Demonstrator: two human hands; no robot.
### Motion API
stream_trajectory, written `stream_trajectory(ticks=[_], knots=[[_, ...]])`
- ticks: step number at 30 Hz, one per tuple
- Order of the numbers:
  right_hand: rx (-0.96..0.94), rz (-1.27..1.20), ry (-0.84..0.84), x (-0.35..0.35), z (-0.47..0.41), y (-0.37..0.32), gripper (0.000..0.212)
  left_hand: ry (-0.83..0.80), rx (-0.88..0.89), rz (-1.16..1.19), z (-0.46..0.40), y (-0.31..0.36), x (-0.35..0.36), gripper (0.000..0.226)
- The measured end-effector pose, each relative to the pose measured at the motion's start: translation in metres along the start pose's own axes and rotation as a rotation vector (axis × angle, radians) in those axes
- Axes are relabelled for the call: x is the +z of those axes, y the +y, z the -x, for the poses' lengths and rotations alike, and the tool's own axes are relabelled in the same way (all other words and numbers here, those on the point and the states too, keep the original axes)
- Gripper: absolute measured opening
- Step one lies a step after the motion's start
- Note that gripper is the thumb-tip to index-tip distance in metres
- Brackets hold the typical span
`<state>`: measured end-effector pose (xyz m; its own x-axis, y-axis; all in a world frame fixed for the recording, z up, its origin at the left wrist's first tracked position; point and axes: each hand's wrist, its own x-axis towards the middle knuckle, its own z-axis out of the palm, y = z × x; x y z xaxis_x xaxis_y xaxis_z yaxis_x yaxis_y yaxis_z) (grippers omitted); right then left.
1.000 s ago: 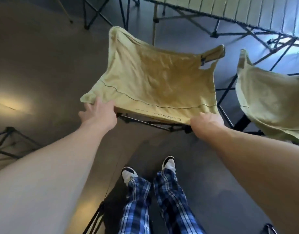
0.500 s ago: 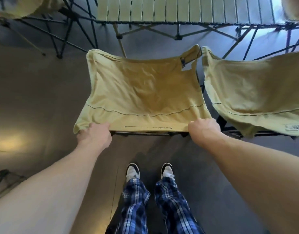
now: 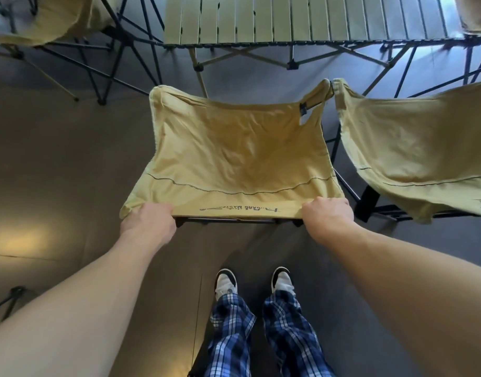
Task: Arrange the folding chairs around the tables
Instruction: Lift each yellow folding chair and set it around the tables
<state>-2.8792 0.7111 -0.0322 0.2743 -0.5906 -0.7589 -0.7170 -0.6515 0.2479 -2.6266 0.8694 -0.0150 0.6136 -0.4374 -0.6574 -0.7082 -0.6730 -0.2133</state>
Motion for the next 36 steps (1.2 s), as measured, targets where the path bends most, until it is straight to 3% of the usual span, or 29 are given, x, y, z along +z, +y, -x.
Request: stream_trajectory(ticks=[6, 11, 16, 19, 22, 26, 29, 36], knots=[[0.013, 0.033, 0.059, -0.008, -0.002, -0.007, 0.042, 0.007, -0.015, -0.027, -0.006, -0.005, -0.001, 0.032], [0.037, 0.024, 0.039, -0.010, 0.001, -0.009, 0.045, -0.063, 0.055, -0.199, 0.000, -0.001, -0.008, 0.028], [0.012, -0.067, 0.130, -0.009, 0.015, -0.004, 0.036, -0.140, 0.124, -0.334, 0.005, 0.029, -0.029, 0.016], [-0.011, -0.249, 0.213, 0.002, 0.030, 0.006, 0.028, -0.083, 0.288, -0.386, 0.020, 0.067, -0.034, 0.017], [0.014, -0.408, 0.286, 0.019, 0.049, 0.021, 0.038, 0.031, 0.510, -0.328, 0.044, 0.117, -0.039, 0.039], [0.173, -0.565, 0.329, 0.053, 0.084, 0.058, 0.051, 0.256, 0.899, -0.191, 0.093, 0.192, -0.054, 0.033], [0.321, -0.673, 0.214, 0.095, 0.127, 0.092, 0.040, 0.235, 1.144, -0.274, 0.148, 0.252, -0.047, 0.030], [0.713, -1.023, 0.065, 0.209, 0.259, 0.175, 0.028, 0.155, 1.463, -0.595, 0.295, 0.365, 0.013, 0.027]])
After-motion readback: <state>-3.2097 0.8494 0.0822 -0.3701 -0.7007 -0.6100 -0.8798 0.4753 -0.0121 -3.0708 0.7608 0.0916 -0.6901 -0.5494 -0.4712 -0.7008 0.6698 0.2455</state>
